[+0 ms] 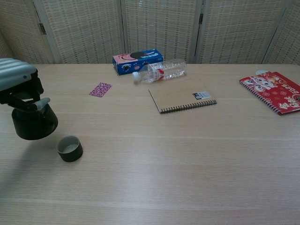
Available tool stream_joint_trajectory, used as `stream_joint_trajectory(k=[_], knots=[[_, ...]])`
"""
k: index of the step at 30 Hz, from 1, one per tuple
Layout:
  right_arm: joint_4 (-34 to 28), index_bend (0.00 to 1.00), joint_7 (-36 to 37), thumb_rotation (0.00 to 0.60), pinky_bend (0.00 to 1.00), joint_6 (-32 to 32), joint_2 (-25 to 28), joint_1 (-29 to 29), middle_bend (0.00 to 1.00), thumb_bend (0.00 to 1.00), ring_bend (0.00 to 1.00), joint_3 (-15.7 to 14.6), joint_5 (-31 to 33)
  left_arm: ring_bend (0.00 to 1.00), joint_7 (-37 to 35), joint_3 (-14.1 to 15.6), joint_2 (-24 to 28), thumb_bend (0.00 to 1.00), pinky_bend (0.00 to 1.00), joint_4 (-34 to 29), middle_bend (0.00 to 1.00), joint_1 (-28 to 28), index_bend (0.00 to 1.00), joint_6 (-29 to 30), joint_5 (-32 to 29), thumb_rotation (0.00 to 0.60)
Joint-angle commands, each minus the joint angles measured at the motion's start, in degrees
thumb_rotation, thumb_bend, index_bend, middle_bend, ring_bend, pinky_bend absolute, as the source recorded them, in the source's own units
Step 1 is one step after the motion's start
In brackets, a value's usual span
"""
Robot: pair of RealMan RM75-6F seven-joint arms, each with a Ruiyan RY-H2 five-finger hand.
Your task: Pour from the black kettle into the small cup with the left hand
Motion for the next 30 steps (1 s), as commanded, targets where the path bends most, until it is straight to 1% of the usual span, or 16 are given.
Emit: stream_joint_trajectory(k=[1,16,23,27,30], knots=[[0.03,0.14,0.03,0.587,0.05,0.08,-0.02,-0.04,0.25,0.45,0.22,-0.05,-0.04,0.99,0.66,0.02,-0.01,0.55,0.59,-0.57,1.00,0.21,1.00,0.29,0.17,0.478],[0.66,0.14,0.75,0.589,0.05,0.53,-0.11,-0.43,0.25,0.45,0.22,-0.28,0.23,0.99,5.29,-0.28,-1.59,0.55,0.59,-1.73,1.00,0.45,1.00,0.69,0.20,0.499],[0.95,0.14,1.17,0.587,0.05,0.74,-0.16,-0.62,0.25,0.45,0.23,-0.32,0.43,0.99,8.64,-0.08,-2.85,0.55,0.59,-1.76,1.00,0.65,1.00,1.50,0.86,0.498],[1.11,0.14,1.44,0.588,0.05,0.70,-0.19,-0.65,0.25,0.45,0.23,-0.38,0.46,0.99,11.81,0.16,-3.95,0.55,0.59,-0.94,1.00,0.85,1.00,2.48,1.72,0.498],[1.22,0.14,1.61,0.587,0.05,0.78,-0.19,-0.71,0.25,0.45,0.23,-0.40,0.46,0.99,12.51,0.12,-4.23,0.55,0.59,-1.26,1.00,0.96,1.00,2.46,1.52,0.502]])
